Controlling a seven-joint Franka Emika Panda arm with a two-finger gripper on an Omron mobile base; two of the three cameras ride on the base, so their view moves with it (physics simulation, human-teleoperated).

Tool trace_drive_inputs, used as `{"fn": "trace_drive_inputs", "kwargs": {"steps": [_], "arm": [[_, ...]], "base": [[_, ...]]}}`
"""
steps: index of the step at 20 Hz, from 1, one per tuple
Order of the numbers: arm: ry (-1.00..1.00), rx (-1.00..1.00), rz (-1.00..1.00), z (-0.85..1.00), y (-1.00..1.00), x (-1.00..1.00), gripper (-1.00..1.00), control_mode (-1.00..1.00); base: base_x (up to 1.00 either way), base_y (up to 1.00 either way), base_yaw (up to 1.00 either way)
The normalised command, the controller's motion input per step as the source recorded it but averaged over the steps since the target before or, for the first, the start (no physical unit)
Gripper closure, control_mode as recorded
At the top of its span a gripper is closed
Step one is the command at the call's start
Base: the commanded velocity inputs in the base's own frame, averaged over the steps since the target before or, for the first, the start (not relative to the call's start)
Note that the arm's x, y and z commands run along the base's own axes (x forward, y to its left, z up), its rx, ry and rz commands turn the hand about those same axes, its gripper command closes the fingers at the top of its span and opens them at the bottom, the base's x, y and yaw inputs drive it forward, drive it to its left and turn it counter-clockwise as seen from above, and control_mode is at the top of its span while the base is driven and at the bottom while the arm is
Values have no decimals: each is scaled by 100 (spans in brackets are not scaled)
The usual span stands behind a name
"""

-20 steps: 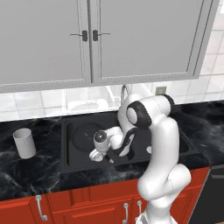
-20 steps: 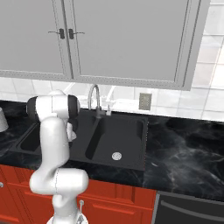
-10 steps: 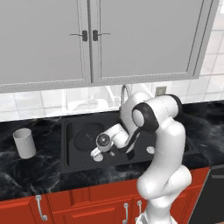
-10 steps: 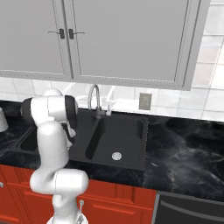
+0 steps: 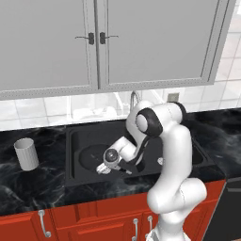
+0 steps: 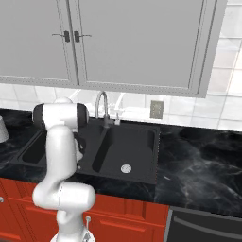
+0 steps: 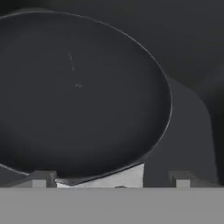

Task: Place the pan in the left basin and the glass cup in the right basin of the sink.

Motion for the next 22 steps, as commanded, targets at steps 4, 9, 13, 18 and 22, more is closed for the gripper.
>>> {"fn": "trace_drive_inputs", "kwargs": {"steps": [4,9,13,18,22], "arm": [[19,9,0,-100,0,58,-100,-100],[2,9,0,-10,11,27,-100,-100],[-2,3,-2,55,17,0,-100,-100],[-4,-1,-2,68,11,0,-100,-100],[-3,-7,-1,73,8,0,-100,-100]], "base": [[0,0,0],[0,0,0],[0,0,0],[0,0,0],[0,0,0]]}}
